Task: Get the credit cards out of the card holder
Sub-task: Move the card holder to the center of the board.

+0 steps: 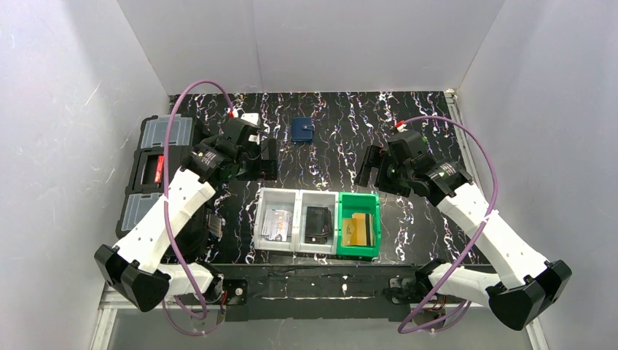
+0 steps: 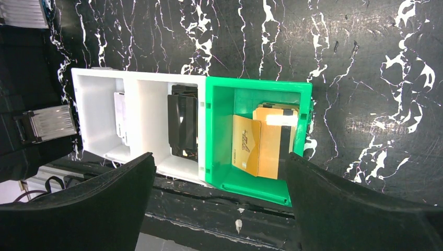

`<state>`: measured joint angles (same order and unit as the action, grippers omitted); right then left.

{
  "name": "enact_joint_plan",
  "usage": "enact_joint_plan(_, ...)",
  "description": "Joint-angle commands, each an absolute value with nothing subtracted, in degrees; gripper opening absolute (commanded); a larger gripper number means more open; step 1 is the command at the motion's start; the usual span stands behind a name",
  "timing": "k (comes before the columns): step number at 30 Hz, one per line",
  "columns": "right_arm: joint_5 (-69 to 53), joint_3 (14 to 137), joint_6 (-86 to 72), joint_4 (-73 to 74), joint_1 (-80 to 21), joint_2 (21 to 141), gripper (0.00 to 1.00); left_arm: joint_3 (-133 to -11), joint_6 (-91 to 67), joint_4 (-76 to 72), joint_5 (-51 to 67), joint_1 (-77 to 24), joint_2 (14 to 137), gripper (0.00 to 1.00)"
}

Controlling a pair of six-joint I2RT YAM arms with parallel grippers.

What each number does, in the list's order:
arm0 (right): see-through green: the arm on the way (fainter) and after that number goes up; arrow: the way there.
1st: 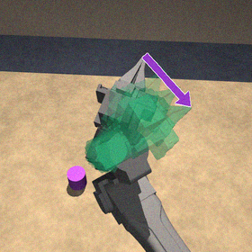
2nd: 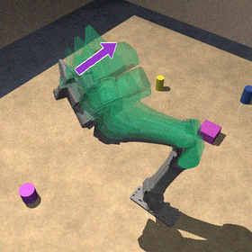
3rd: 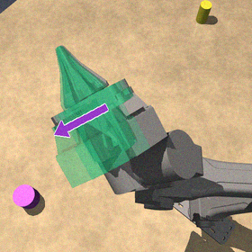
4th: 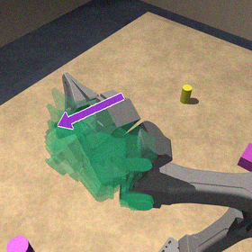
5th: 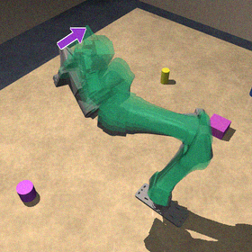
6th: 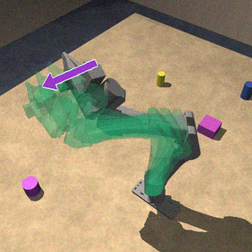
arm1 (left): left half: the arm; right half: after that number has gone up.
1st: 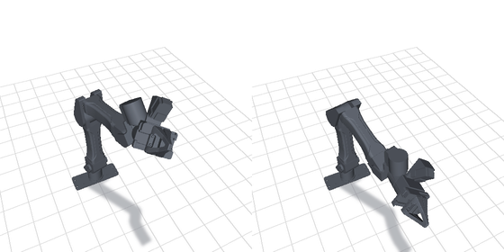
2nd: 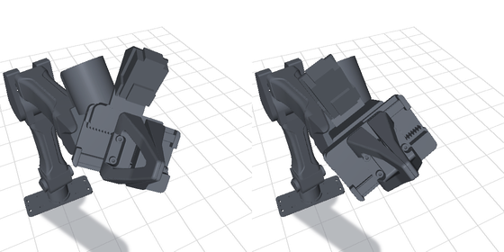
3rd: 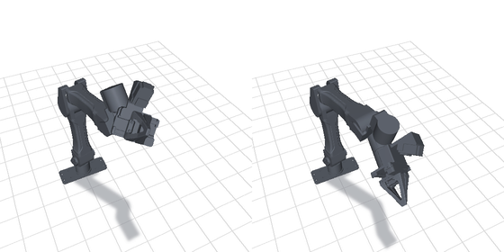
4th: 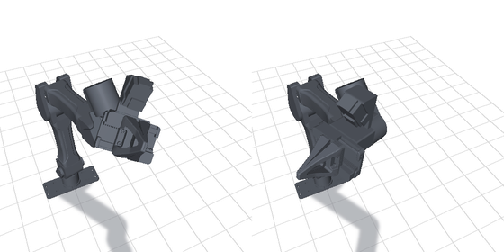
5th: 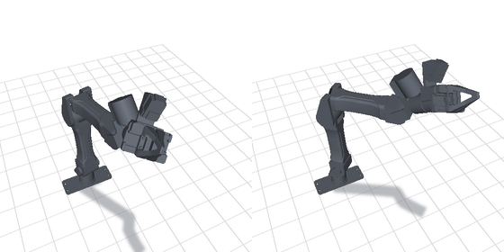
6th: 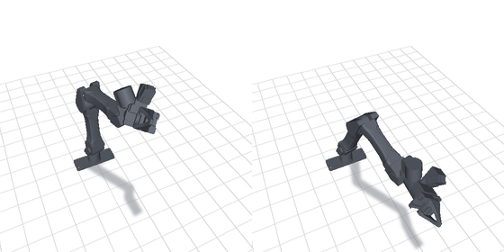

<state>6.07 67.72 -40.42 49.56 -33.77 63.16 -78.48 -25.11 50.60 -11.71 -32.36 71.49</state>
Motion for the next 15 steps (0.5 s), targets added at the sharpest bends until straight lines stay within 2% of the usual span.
enact_joint_plan(1,6.86,70.1,-39.98,48.44,-33.91,63.12,1.0,-79.14,-25.67,53.17,-14.11,-32.17,71.87,1.0)
enact_joint_plan(7,6.51,69.7,-39.9,48.48,-33.89,63.32,1.0,-78.61,-26.49,55.64,-14.55,-32.17,72.79,0.99)
enact_joint_plan(15,5.97,69.33,-39.5,48.51,-33.84,62.37,1.0,-67.26,-28.77,48.75,-11.9,-31.75,71.12,1.0)
